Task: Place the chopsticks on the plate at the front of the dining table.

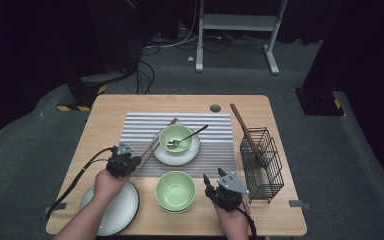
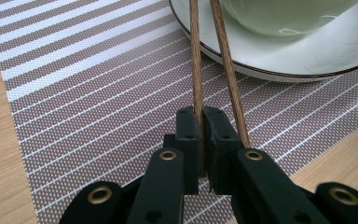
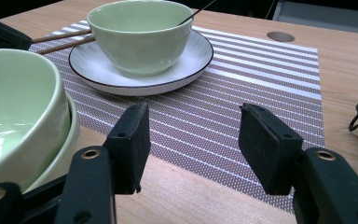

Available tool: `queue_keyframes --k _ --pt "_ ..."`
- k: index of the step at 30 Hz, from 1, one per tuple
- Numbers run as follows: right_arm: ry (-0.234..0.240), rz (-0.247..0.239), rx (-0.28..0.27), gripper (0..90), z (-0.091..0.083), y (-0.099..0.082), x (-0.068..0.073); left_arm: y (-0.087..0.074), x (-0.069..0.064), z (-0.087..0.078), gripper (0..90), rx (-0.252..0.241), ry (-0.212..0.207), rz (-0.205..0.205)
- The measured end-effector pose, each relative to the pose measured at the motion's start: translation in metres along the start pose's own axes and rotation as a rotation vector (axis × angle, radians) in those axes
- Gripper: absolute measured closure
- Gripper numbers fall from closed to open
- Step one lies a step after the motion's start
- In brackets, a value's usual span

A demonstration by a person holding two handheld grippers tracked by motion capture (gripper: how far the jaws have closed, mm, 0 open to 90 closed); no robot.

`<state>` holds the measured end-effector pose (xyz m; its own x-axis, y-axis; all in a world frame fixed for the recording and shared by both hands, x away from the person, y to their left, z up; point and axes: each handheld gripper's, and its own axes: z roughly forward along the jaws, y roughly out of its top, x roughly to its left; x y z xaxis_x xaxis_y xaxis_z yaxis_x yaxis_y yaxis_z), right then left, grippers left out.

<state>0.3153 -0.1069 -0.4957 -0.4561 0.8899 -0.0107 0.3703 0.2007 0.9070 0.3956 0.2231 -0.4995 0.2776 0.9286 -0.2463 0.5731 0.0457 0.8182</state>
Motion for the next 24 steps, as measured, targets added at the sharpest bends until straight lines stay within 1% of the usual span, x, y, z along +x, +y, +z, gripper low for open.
queue_keyframes --k 1,3,5,7,8,11,12,14,22,24 --pt "-0.001 -0.001 -0.001 43.1 -0.0002 0.0001 0.0000 -0.0001 -0.0003 0.0005 84.5 -0.002 -0.001 -0.004" --pt "-0.001 -0.001 -0.002 43.1 -0.0002 0.0001 -0.0003 -0.0004 0.0002 0.0005 84.4 0.012 -0.002 0.004" --pt "0.000 0.000 -0.002 43.1 -0.0001 0.0000 -0.0006 -0.0010 -0.0003 0.0013 84.2 0.017 -0.001 -0.003" --pt "0.000 -0.001 -0.002 43.1 -0.0001 -0.0001 -0.0005 -0.0017 0.0004 0.0015 84.0 0.028 -0.002 0.010" --pt "0.000 -0.002 -0.001 43.1 -0.0001 -0.0001 -0.0004 -0.0023 -0.0001 0.0023 84.0 0.024 -0.001 0.007" --pt "0.000 -0.002 -0.001 43.1 0.0000 -0.0001 -0.0003 -0.0039 0.0003 0.0033 83.7 0.043 0.000 0.018" --pt "-0.001 -0.001 -0.001 43.1 -0.0001 0.0000 -0.0004 -0.0043 -0.0003 0.0036 83.7 0.040 0.000 0.012" --pt "-0.001 -0.002 -0.002 43.2 -0.0003 0.0000 -0.0004 -0.0043 -0.0002 0.0029 83.3 0.045 -0.002 0.019" --pt "-0.001 -0.003 -0.003 43.2 -0.0004 0.0000 0.0002 -0.0028 -0.0004 -0.0001 81.1 0.037 -0.011 0.017" --pt "-0.001 -0.001 -0.002 43.2 -0.0005 0.0000 0.0001 -0.0028 -0.0013 -0.0005 81.1 0.030 -0.014 0.009"
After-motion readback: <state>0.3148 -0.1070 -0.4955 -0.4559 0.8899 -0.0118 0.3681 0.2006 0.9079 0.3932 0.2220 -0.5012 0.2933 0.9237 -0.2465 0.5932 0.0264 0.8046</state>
